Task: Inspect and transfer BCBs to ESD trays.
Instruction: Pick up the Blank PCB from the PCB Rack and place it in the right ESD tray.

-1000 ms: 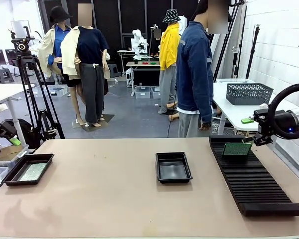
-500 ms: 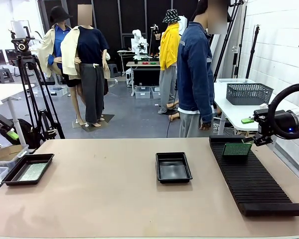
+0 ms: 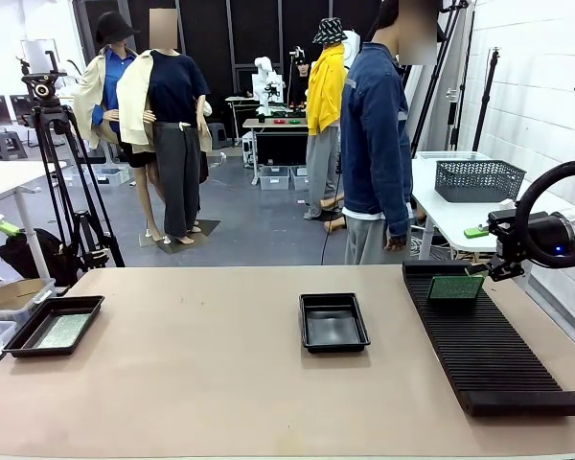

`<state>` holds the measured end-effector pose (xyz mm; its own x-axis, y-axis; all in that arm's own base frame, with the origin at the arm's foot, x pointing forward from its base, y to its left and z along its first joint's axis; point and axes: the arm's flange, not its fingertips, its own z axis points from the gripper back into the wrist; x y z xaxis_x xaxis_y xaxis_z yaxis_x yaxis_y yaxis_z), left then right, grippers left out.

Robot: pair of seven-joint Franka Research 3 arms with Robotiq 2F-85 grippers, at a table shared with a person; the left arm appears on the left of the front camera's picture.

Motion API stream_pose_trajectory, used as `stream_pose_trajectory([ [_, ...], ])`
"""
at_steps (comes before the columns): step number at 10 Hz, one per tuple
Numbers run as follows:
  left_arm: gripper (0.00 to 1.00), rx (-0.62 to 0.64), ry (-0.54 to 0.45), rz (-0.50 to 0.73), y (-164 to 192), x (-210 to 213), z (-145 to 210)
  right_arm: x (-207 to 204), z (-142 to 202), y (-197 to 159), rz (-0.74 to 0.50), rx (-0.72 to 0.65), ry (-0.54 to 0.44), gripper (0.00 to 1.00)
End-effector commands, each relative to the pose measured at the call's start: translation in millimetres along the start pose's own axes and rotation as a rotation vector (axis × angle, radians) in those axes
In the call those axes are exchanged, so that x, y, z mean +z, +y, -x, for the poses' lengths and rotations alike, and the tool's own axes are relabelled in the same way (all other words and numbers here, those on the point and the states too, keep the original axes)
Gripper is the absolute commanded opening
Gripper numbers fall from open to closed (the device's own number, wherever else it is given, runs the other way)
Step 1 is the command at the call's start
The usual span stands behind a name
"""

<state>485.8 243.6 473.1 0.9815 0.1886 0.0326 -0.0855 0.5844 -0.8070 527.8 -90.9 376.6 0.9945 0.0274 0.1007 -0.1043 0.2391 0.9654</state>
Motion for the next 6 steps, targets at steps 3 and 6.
stream_pose_trajectory([
  [3, 1.0, -0.046, -0.078, 0.266, 26, 18, -10, -2, 0, 1, -0.003, -0.012, -0.015, 1.0],
  [6, 1.0, -0.068, -0.144, 0.33, 39, 31, -15, -2, 0, 1, -0.003, -0.012, -0.015, 1.0],
])
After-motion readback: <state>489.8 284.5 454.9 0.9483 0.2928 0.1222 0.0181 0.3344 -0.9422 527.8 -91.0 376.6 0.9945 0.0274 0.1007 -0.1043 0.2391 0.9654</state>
